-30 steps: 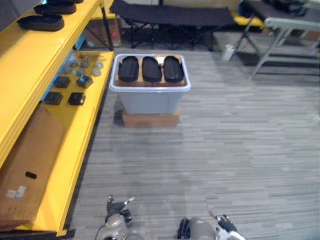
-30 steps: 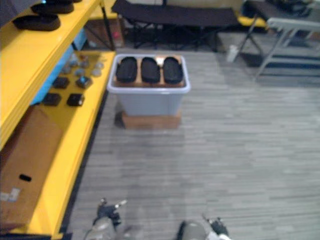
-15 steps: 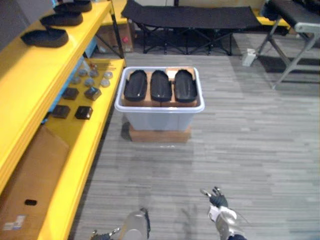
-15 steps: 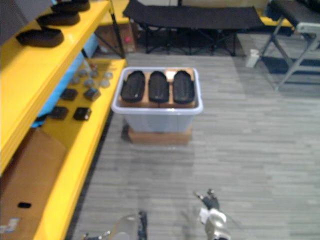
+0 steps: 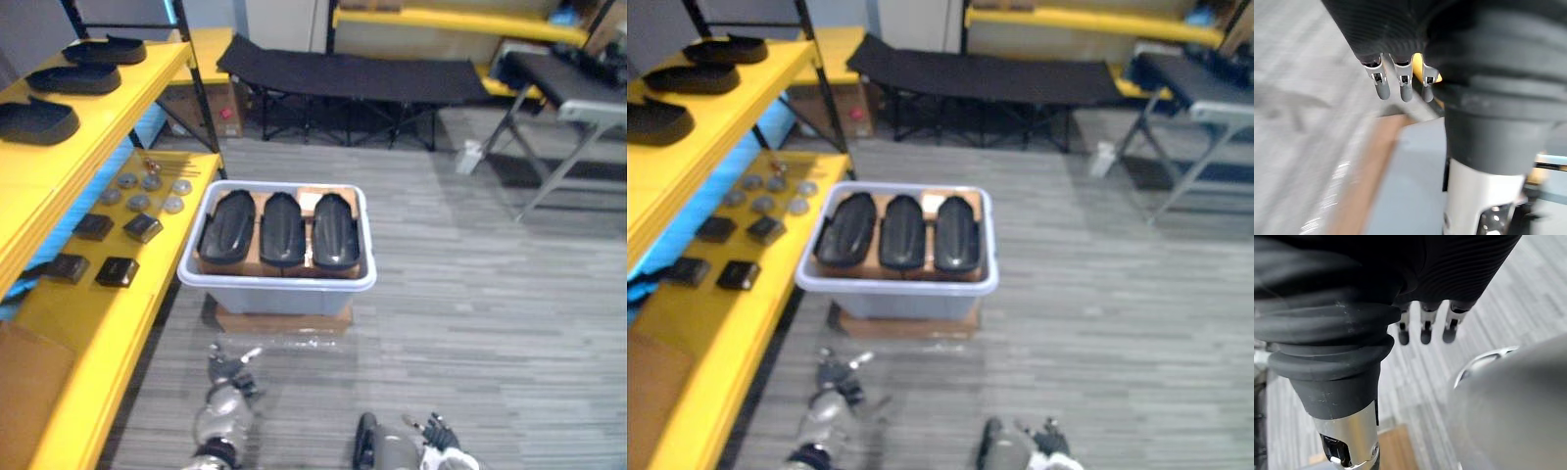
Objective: Walk over and take plastic housings, then place them on the shelf
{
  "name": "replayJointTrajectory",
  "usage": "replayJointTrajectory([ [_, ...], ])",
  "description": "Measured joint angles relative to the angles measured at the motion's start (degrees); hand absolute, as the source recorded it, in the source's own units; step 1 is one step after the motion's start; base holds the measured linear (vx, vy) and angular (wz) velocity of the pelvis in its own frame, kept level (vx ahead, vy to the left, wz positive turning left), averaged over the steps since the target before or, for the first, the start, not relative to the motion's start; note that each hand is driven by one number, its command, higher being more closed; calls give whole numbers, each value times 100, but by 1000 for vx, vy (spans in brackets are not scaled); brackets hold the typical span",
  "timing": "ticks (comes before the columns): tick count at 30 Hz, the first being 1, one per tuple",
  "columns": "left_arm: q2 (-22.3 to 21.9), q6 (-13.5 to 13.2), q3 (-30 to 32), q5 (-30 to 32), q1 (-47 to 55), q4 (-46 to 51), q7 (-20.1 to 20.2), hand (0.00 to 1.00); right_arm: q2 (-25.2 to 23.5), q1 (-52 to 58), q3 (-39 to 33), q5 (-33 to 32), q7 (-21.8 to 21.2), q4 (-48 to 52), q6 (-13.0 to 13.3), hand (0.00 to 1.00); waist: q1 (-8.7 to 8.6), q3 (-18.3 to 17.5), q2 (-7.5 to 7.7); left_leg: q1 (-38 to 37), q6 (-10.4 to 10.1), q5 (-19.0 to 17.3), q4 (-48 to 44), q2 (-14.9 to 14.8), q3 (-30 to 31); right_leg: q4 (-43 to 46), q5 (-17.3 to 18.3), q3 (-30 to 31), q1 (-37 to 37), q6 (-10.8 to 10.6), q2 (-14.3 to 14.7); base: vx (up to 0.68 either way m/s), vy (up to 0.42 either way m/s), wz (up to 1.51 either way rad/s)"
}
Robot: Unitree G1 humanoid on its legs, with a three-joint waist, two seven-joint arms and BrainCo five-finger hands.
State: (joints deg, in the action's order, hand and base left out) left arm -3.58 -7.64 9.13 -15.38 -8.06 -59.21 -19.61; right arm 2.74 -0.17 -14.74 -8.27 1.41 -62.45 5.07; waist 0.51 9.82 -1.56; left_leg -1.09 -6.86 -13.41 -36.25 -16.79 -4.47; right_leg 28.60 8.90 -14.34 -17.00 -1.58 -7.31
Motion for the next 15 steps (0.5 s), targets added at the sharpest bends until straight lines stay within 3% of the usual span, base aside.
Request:
replayJointTrajectory([
  [1, 2, 189, 206, 9, 208, -70, 7, 0, 43, 14, 135, 9, 12, 21, 3, 0, 43, 76, -8, 448, -55, 122, -1093, -167, 188, -59, 128, 2, 288, 110, 101, 240, -82, -22],
  [2, 6, 247, 335, 18, 409, -109, 17, 0, 38, 29, 135, 10, 34, 18, 2, 0, 58, 109, -24, 654, -107, -18, -1517, -218, 143, -116, 196, 0, 532, 147, 158, 354, -61, -16],
  [4, 72, 282, 534, 24, 589, -62, 130, 0, 30, 160, 108, 23, 121, 52, 26, 0, 68, 107, -30, 925, -27, -145, -1064, -186, -373, -436, 177, -80, 1010, 67, 142, 312, -12, 3],
  [6, 104, 249, 601, 79, 670, -99, 281, 0, 23, 214, 74, 85, 138, 76, 84, 0, 91, 93, -55, 948, 108, 23, 475, 30, -887, -649, 209, -71, 1272, -114, 45, 270, 102, 1],
  [7, 116, 215, 602, 83, 668, -116, 345, 0, 30, 230, 65, 102, 157, 67, 142, 0, 124, 84, -61, 906, 63, 56, 918, 172, -912, -656, 236, -11, 1286, -204, -12, 204, 126, -4],
  [9, 262, 26, 583, 348, 651, -320, 455, 0, -49, 243, 61, 241, 207, 39, 224, 0, 173, -20, 114, 760, 163, 171, 1442, 542, -1093, -1043, 75, 64, 1309, -438, -257, 268, 173, -2],
  [12, 398, -115, 487, 528, 607, -471, 449, 0, -37, 194, 17, 422, 184, -69, 272, 0, 188, 10, 175, 768, 207, 199, 1529, 736, -1154, -1235, -19, 55, 1351, -539, -362, 225, 114, 2],
  [15, 584, -241, 128, 515, 549, -493, 364, 0, 8, 155, 28, 726, -120, -238, 396, 0, 166, 19, 163, 573, 275, 251, 1817, 870, -1065, -1752, -270, -42, 1730, -581, -366, 225, 69, 15],
])
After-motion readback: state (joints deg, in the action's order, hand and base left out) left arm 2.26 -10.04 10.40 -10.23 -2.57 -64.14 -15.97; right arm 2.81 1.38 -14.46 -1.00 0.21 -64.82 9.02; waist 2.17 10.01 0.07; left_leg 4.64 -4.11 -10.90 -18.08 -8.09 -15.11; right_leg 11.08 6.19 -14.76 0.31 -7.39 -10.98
